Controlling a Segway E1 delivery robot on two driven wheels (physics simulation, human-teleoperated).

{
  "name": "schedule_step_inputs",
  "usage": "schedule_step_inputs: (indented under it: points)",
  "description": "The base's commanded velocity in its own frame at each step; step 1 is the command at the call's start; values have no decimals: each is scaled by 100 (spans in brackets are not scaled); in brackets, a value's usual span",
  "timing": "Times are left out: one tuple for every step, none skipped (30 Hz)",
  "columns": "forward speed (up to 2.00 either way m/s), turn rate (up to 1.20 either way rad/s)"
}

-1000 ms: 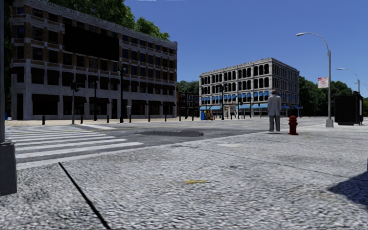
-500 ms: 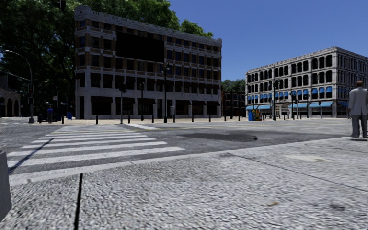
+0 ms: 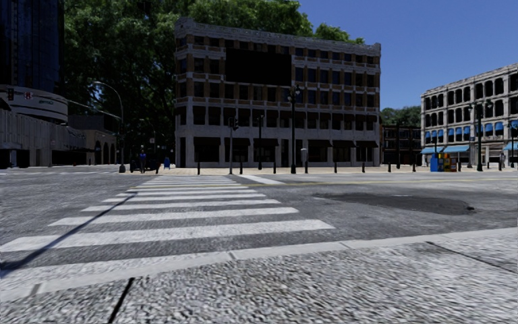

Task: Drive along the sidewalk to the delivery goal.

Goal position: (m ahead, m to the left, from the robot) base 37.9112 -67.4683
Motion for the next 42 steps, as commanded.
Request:
schedule_step_inputs:
  points:
    - [196,55]
    - [196,55]
    - [196,55]
    - [196,55]
    - [196,55]
    - [196,55]
    - [196,54]
    - [196,54]
    - [196,52]
    - [196,47]
    - [196,43]
    - [196,5]
    - [196,0]
    - [196,0]
    - [196,0]
    - [196,0]
    - [196,0]
    - [196,0]
    - [196,0]
    - [196,0]
    - [188,0]
    - [171,0]
    - [143,0]
    - [131,0]
    - [128,0]
    - [127,0]
    - [127,0]
    - [127,0]
    - [127,0]
    - [127,0]
    - [127,0]
    - [127,0]
    - [127,0]
    - [127,0]
    - [128,0]
    - [129,0]
    - [129,0]
    - [129,0]
    - [130,0]
    - [130,0]
    - [132,0]
    - [134,0]
